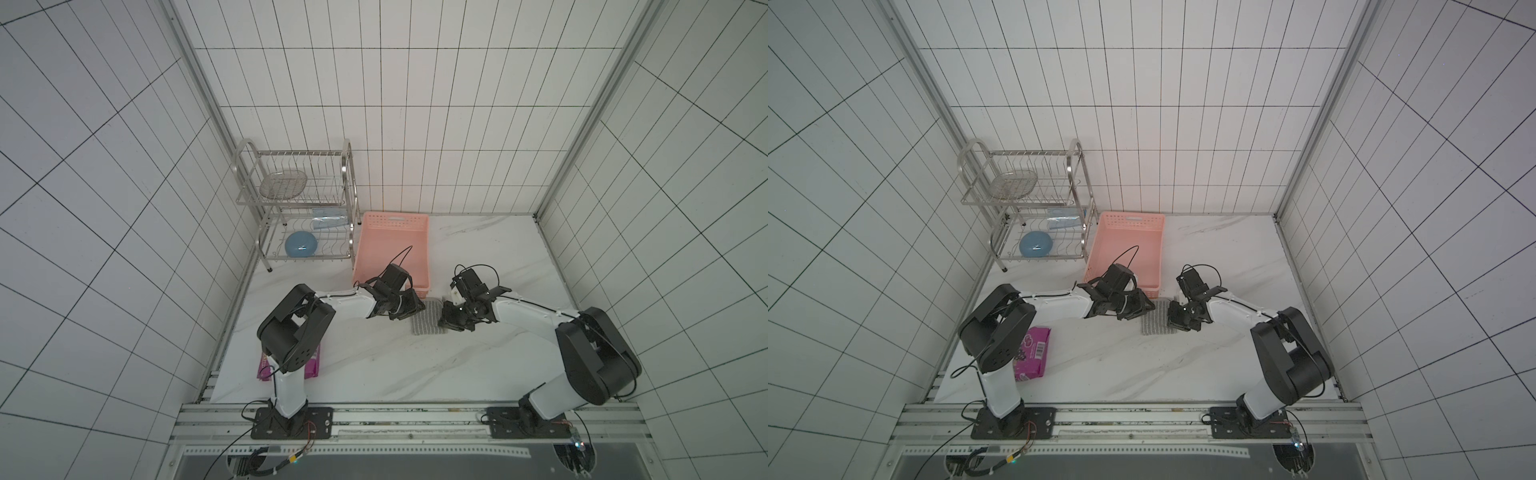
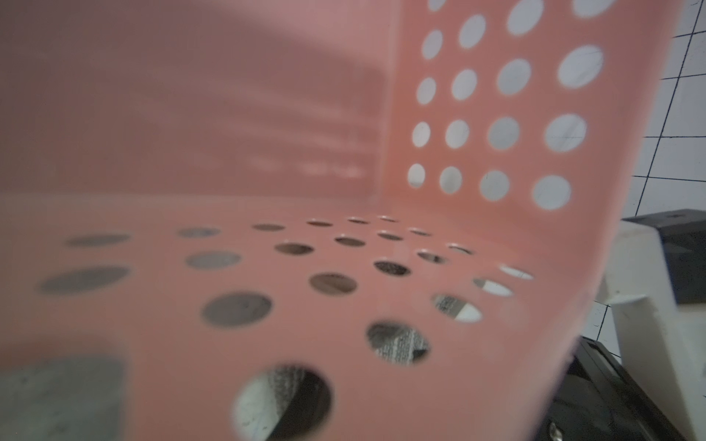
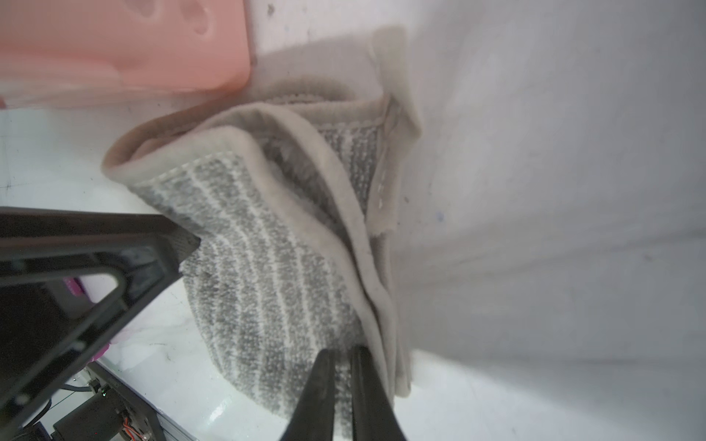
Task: Fold the square dishcloth
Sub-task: Smooth out the cleaning item at the center of the board.
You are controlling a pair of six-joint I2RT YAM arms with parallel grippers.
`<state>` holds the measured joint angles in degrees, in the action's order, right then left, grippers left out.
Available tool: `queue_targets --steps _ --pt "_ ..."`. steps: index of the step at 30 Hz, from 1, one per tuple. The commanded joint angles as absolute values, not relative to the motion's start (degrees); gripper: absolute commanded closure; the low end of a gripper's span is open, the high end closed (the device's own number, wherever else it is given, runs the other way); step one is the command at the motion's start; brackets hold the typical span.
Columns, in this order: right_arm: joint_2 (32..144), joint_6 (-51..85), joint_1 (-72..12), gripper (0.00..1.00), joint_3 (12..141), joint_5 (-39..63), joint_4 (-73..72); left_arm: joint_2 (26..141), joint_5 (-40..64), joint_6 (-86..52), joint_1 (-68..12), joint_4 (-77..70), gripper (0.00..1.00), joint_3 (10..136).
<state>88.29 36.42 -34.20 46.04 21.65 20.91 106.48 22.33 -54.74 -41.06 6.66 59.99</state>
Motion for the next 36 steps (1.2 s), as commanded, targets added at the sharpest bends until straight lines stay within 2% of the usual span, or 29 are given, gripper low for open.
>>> queue_targets --steps 1,3,8,12,18,24,29,36 --pt "85.9 36.7 -35.3 0.86 44.8 21.3 22.6 104.3 21.8 -56.1 -42.0 7.0 0.63 59.4" --pt "84.7 37.2 -35.9 0.86 44.3 21.0 22.8 103.3 21.2 -56.7 -42.6 7.0 0.62 59.1" --pt "82.6 38.0 -36.4 0.86 43.7 19.8 23.6 100.5 20.1 -56.3 -42.8 7.9 0.48 59.3" --pt "81.4 37.6 -36.9 0.86 44.0 18.8 25.0 98.0 17.4 -52.3 -42.7 13.3 0.43 62.2" --pt "79.8 35.9 -38.3 0.84 47.2 16.2 27.0 97.8 11.6 -46.3 -39.3 21.3 0.41 65.7" --pt "81.7 35.9 -38.8 0.84 50.9 14.8 26.1 104.0 13.3 -43.0 -35.8 22.2 0.49 69.2" --pt "86.4 34.6 -38.8 0.88 55.3 12.4 25.5 109.8 15.2 -41.3 -34.6 22.3 0.50 74.9" --pt "93.0 31.8 -39.0 0.88 61.2 10.8 25.4 112.4 18.1 -41.2 -34.2 22.9 0.52 79.6"
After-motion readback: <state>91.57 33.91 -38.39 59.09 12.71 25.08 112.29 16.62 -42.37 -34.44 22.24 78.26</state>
